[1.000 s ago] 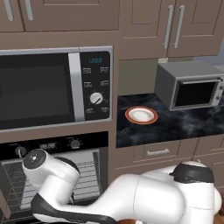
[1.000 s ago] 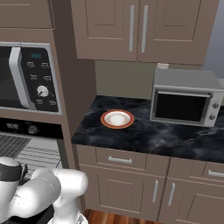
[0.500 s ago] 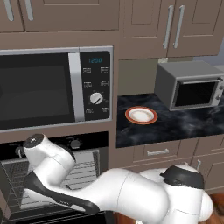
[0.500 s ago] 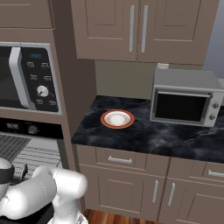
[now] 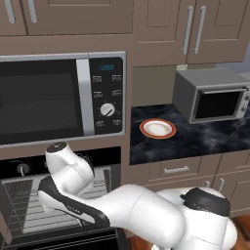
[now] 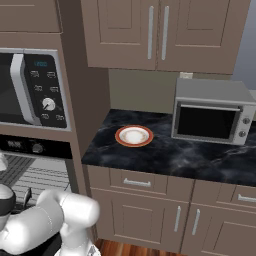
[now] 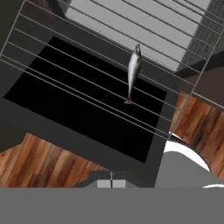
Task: Take the fish from the oven and place it on the plate on the counter.
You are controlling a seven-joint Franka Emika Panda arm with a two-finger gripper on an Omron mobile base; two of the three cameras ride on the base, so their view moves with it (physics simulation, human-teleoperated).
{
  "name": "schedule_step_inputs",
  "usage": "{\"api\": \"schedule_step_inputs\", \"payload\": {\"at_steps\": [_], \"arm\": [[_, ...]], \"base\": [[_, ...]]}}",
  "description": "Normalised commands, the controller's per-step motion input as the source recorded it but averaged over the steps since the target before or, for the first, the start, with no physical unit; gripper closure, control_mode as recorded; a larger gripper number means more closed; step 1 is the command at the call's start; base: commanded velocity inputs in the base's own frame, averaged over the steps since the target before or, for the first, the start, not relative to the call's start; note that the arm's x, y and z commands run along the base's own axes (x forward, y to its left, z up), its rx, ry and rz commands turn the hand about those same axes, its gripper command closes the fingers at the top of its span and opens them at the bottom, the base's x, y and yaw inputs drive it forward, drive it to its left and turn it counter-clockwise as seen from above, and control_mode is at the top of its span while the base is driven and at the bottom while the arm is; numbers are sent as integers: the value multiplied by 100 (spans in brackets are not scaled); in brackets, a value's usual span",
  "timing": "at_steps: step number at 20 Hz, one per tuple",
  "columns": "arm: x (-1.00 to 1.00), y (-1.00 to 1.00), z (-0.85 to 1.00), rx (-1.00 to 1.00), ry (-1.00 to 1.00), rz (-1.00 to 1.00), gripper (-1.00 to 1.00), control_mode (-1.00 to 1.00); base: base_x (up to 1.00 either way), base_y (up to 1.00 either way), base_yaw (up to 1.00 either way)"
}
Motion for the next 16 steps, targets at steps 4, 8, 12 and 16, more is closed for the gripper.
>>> {"api": "schedule_step_inputs", "payload": {"at_steps": [4,8,12,16], "arm": [[0,-51,-14,10,0,-39,100,-100],[-8,-38,-12,10,-1,-17,100,-100],[-10,-18,-23,3,-10,-5,100,-100],[-15,-12,-21,0,-22,0,100,-100]], "base": [[0,0,0],[0,0,0],[0,0,0],[0,0,0]]}}
